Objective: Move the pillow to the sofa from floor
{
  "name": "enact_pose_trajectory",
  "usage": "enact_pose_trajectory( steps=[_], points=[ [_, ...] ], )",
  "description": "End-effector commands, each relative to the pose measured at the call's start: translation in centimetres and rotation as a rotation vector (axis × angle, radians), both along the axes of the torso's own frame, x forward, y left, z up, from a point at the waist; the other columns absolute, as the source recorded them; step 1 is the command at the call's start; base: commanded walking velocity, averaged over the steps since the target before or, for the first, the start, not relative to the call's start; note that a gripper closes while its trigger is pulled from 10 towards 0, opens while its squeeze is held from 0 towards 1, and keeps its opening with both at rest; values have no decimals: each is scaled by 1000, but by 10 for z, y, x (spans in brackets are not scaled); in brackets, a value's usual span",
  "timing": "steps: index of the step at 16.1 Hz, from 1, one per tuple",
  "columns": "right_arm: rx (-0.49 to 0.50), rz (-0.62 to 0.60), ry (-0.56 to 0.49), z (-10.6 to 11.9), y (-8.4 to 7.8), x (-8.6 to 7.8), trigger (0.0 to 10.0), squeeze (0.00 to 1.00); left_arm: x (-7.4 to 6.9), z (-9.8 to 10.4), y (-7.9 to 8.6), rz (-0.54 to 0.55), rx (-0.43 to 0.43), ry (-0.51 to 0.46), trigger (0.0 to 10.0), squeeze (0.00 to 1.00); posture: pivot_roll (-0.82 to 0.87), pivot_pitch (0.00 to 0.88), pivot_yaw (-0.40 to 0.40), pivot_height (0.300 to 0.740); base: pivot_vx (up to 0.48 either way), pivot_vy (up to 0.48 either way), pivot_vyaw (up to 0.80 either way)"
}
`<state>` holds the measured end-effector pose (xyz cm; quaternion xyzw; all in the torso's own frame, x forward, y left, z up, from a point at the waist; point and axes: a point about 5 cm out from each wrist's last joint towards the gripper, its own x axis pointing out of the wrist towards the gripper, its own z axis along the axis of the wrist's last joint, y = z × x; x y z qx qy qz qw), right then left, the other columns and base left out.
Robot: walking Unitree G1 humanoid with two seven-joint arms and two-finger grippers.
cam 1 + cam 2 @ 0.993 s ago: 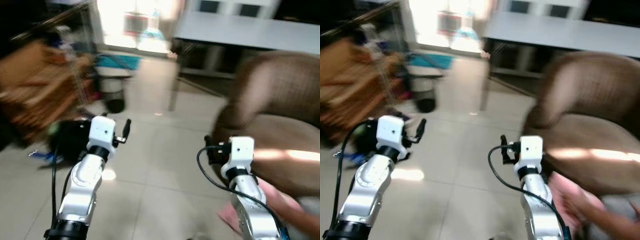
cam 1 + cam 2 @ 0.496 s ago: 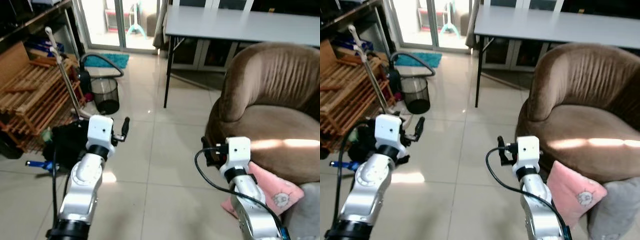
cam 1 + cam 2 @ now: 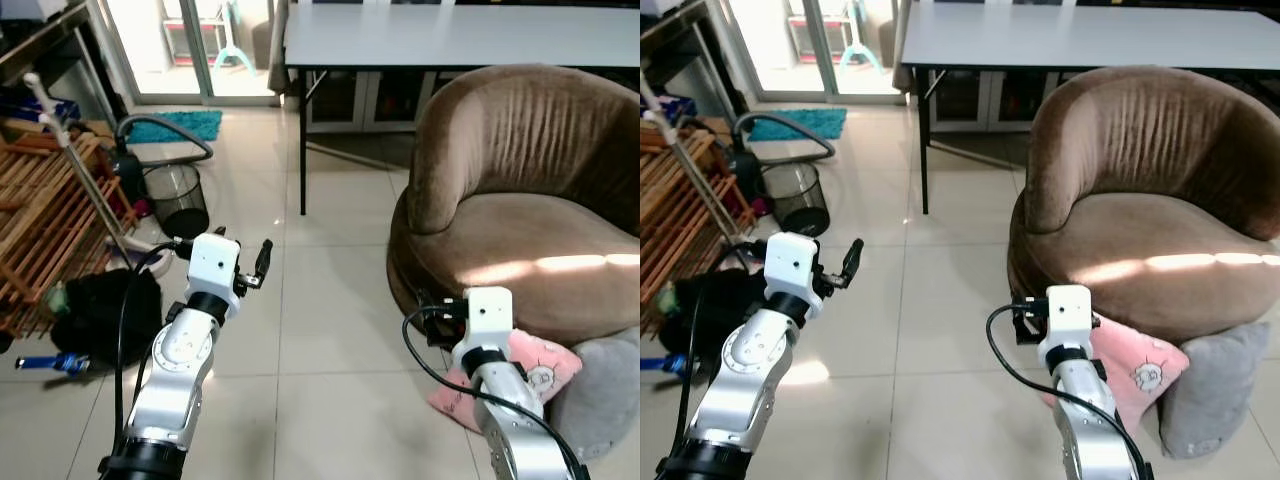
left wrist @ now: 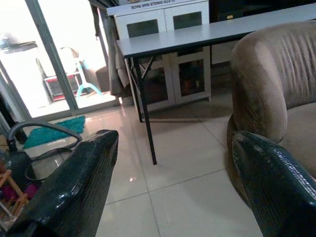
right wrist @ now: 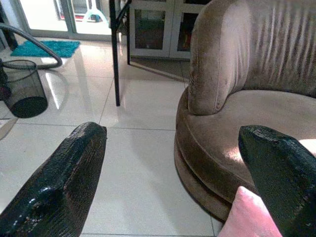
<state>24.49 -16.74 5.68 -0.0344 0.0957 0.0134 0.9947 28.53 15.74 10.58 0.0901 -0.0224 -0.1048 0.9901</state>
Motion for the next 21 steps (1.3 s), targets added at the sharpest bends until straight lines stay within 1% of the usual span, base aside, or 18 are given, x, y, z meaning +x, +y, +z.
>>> enact_pose_trajectory(
  steps=[1,3,6,7,10,11,14,17,19,21],
  points=[
    [-12,-11,2,1,-1,1,10000,0,0,-3,1,-14,12,13,10000,0,-36,0,25,740,405,0,-800],
    [-10,-13,2,1,-1,1,10000,0,0,-3,0,-26,11,16,10000,0,-36,0,25,740,403,0,-800],
    [-6,-25,2,2,-2,1,10000,0,0,-7,-2,-48,18,32,10000,0,-41,0,30,740,402,0,0],
    [-6,-28,1,2,-2,1,10000,0,0,-8,-2,-52,22,36,10000,0,-43,0,31,740,405,0,-800],
    [-5,-38,0,3,-3,1,10000,0,2,-9,-2,-63,31,43,10000,0,-47,0,35,740,405,0,0],
    [-2,-42,-2,3,-4,1,10000,0,2,-9,-2,-66,28,42,10000,0,-50,0,36,740,401,0,-800],
    [-4,-50,0,3,-5,0,10000,0,3,-11,-3,-71,25,53,10000,0,-55,0,39,740,404,0,0],
    [-3,-54,3,3,-6,0,10000,0,3,-13,-3,-69,18,61,10000,0,-52,0,35,740,386,0,0],
    [-5,-48,6,3,-5,0,10000,0,3,-13,-1,-62,15,61,10000,0,-48,0,29,740,390,0,-800],
    [-43,-22,-2,5,-3,3,10000,0,1,-15,1,-37,-1,81,10000,0,-47,0,24,740,0,0,0]
  ],
)
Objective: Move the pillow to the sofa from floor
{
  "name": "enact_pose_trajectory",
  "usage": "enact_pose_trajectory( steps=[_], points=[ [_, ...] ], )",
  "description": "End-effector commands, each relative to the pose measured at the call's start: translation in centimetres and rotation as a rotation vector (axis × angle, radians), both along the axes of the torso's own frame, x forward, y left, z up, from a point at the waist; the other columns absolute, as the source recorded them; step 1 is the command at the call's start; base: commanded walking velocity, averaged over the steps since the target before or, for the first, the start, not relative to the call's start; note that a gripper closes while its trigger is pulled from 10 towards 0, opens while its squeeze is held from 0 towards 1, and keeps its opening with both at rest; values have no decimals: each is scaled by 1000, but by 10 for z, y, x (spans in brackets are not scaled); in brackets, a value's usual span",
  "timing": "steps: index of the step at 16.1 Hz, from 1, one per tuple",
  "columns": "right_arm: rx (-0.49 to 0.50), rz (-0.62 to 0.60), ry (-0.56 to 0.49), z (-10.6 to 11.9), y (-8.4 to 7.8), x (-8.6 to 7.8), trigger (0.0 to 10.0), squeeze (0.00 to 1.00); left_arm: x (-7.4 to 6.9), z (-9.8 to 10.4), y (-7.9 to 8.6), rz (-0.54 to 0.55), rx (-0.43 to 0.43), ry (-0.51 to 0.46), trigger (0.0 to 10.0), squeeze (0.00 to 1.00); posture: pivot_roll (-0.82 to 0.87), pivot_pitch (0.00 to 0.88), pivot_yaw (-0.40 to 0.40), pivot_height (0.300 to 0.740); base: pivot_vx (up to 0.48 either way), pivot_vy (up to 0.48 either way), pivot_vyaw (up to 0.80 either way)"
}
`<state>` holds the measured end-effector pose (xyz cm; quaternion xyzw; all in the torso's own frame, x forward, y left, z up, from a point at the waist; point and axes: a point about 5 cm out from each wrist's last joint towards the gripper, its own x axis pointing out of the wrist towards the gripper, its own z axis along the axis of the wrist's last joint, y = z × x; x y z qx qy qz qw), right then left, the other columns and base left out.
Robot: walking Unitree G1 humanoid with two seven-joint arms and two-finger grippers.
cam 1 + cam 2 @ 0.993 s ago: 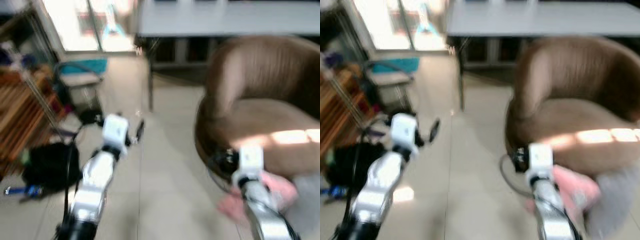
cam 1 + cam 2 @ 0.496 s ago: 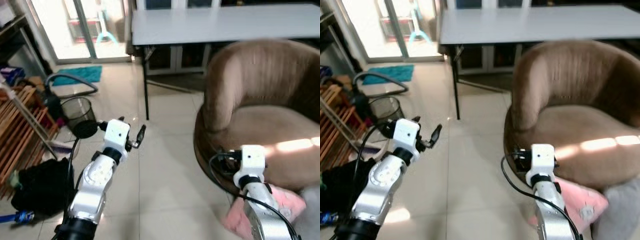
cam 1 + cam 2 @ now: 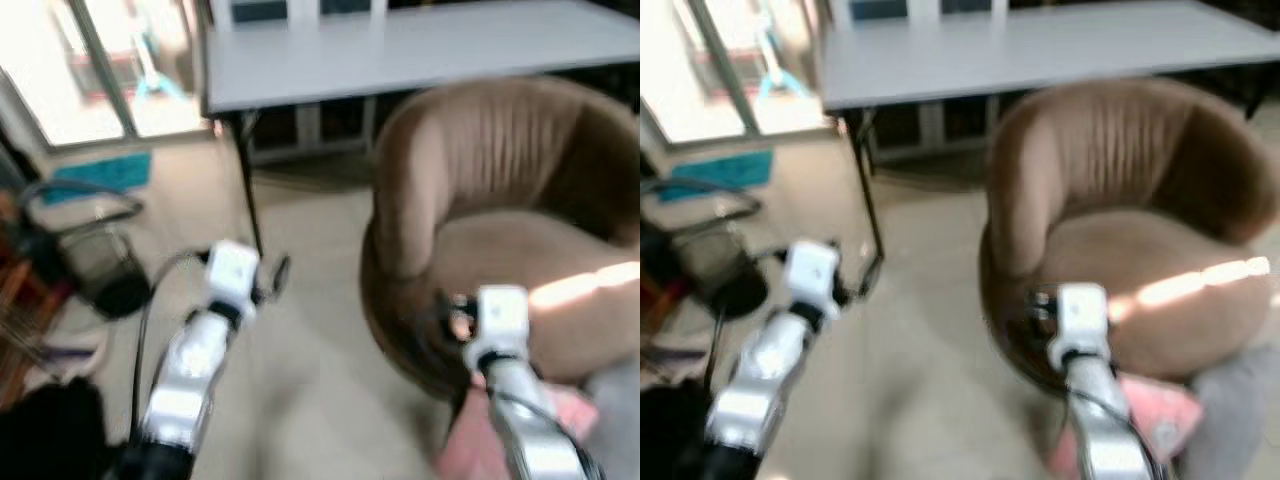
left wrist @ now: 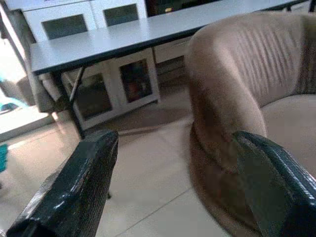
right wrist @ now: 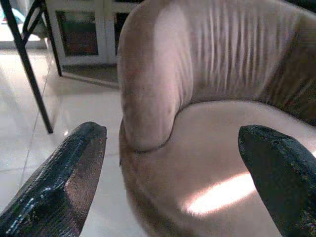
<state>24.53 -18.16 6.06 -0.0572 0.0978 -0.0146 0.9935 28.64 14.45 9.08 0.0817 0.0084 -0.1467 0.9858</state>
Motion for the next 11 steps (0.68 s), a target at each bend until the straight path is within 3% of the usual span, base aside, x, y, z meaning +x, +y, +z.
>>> enact_pose_trajectory(
  steps=[1,5,11],
  points=[
    [4,30,0,0,11,2,10000,0,0,-1,15,52,24,14,10000,0,-47,0,24,740,0,0,0],
    [29,15,5,0,9,2,10000,0,1,0,15,69,36,3,10000,0,-46,0,20,740,0,0,0],
    [19,-22,16,-1,5,1,10000,0,4,0,11,44,48,3,10000,0,-58,0,54,740,0,0,-800]
  ],
)
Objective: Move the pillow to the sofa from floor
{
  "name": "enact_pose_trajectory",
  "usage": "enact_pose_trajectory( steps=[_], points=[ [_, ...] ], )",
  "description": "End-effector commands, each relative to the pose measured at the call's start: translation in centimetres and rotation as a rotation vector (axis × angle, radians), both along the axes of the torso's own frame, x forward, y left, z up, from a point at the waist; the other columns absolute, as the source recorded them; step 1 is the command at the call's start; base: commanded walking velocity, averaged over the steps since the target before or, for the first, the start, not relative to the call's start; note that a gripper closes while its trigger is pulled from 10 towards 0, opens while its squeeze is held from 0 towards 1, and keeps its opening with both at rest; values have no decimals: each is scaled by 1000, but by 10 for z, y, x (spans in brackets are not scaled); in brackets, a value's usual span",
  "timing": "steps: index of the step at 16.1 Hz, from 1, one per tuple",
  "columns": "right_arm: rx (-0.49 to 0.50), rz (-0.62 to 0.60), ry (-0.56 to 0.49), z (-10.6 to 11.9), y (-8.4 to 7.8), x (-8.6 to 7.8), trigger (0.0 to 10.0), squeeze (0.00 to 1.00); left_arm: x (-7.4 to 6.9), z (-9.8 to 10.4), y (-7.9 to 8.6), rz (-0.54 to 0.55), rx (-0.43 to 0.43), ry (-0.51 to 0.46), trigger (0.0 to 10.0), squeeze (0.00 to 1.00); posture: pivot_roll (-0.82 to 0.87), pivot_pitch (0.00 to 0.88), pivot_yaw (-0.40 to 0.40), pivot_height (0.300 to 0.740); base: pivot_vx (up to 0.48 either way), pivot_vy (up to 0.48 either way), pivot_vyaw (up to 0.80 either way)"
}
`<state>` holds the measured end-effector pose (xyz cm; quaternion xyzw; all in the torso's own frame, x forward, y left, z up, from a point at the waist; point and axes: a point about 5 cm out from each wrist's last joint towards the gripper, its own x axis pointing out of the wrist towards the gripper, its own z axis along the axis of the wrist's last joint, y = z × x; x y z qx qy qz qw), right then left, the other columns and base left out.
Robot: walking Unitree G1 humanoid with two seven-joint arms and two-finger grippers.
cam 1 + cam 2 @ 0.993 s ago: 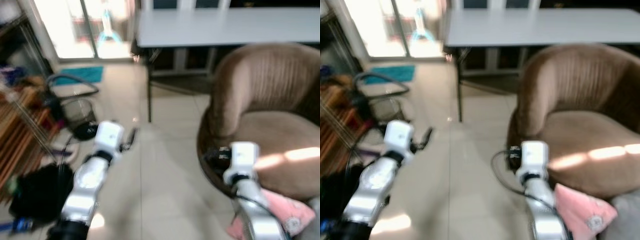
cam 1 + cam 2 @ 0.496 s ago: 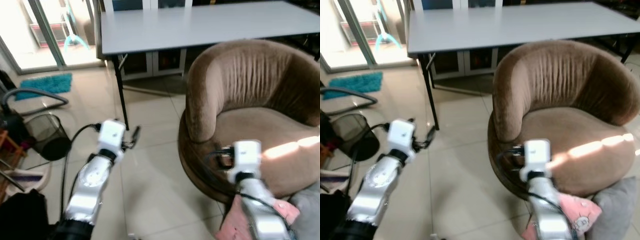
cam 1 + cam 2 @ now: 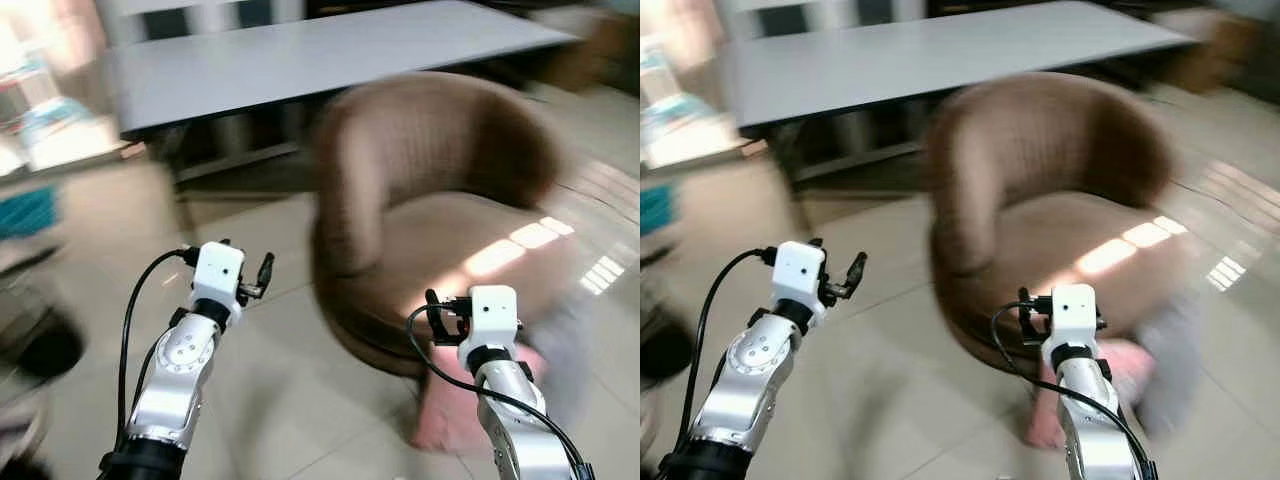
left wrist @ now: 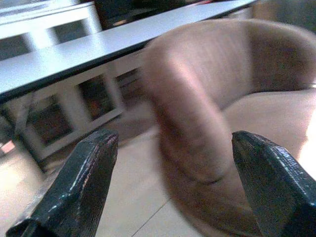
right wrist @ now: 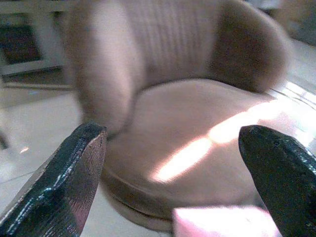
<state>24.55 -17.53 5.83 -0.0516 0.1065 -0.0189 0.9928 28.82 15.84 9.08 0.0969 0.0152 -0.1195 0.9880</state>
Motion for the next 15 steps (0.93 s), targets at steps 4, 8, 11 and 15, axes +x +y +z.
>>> enact_pose_trajectory(
  steps=[4,8,11,15],
  points=[
    [12,-62,2,0,-3,-3,10000,0,12,6,-6,-54,20,-9,10000,0,-73,0,104,740,0,0,-800],
    [-1,-88,37,-4,-7,-12,10000,0,17,5,-10,-53,-21,3,10000,0,-101,2,114,740,0,0,-800],
    [-29,-10,85,-10,-5,-10,10000,0,8,-3,-4,9,-45,13,10000,0,-86,8,62,740,0,0,-800],
    [-51,103,110,-11,0,-3,10000,0,-3,-6,9,60,-34,6,10000,0,-50,14,9,740,0,0,-600]
  ],
)
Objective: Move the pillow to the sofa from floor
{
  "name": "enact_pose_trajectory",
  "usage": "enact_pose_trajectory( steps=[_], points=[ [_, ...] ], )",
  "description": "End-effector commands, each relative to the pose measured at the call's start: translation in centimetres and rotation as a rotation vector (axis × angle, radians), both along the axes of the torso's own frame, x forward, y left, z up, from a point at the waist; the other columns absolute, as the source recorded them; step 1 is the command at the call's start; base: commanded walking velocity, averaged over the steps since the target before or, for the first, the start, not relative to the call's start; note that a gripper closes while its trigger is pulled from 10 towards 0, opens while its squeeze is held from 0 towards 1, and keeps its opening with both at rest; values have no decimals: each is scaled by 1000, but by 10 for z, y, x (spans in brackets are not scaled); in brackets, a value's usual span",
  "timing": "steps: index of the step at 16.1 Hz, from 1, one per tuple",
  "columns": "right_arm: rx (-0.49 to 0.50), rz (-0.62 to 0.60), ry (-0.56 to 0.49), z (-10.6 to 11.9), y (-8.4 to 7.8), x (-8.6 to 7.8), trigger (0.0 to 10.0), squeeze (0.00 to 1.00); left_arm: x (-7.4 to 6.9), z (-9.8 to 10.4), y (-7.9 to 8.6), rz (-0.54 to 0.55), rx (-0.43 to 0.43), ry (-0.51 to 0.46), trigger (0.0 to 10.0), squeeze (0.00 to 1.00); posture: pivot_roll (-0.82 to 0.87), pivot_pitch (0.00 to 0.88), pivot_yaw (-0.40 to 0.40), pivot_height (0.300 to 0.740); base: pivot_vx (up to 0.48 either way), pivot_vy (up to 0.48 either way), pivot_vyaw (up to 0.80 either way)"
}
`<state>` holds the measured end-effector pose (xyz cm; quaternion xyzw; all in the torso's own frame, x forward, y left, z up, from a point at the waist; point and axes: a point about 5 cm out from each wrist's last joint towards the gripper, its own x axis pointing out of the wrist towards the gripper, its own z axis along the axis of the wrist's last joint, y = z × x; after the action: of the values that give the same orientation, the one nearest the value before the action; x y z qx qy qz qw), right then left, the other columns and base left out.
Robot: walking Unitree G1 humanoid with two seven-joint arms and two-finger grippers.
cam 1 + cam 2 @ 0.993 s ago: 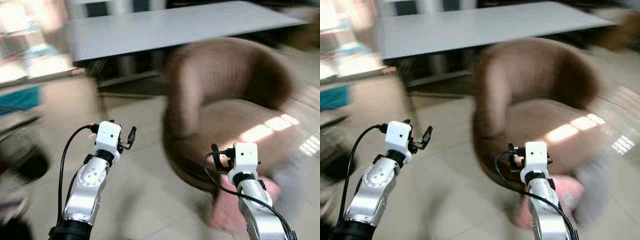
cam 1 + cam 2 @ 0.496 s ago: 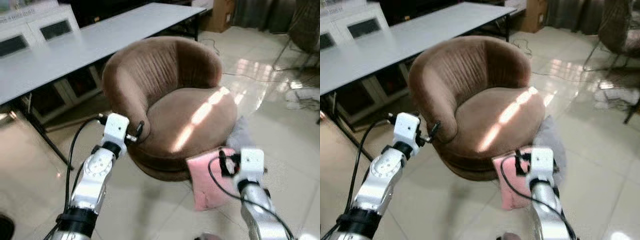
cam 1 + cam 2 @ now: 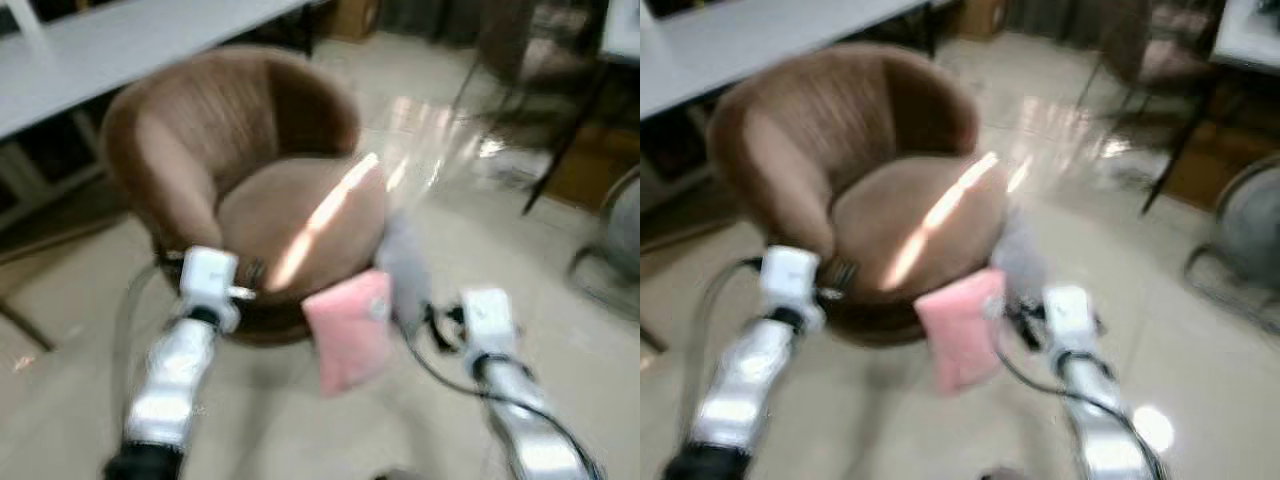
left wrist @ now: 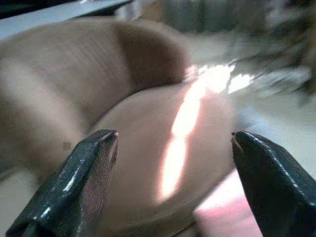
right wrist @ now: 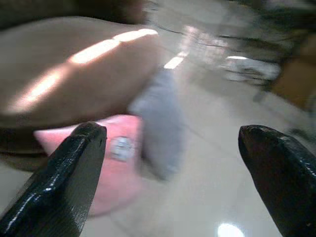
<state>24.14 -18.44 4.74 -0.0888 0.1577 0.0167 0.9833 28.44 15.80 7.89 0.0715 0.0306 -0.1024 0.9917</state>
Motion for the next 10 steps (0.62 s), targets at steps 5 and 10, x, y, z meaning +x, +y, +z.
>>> enact_pose_trajectory(
  steps=[5,10],
  points=[
    [1,121,23,-3,20,5,10000,0,-2,6,5,6,24,-26,10000,0,-46,5,13,740,316,0,0],
    [24,55,42,-11,15,-2,10000,0,2,7,0,-42,44,-19,10000,0,-57,0,47,740,357,0,320]
  ],
)
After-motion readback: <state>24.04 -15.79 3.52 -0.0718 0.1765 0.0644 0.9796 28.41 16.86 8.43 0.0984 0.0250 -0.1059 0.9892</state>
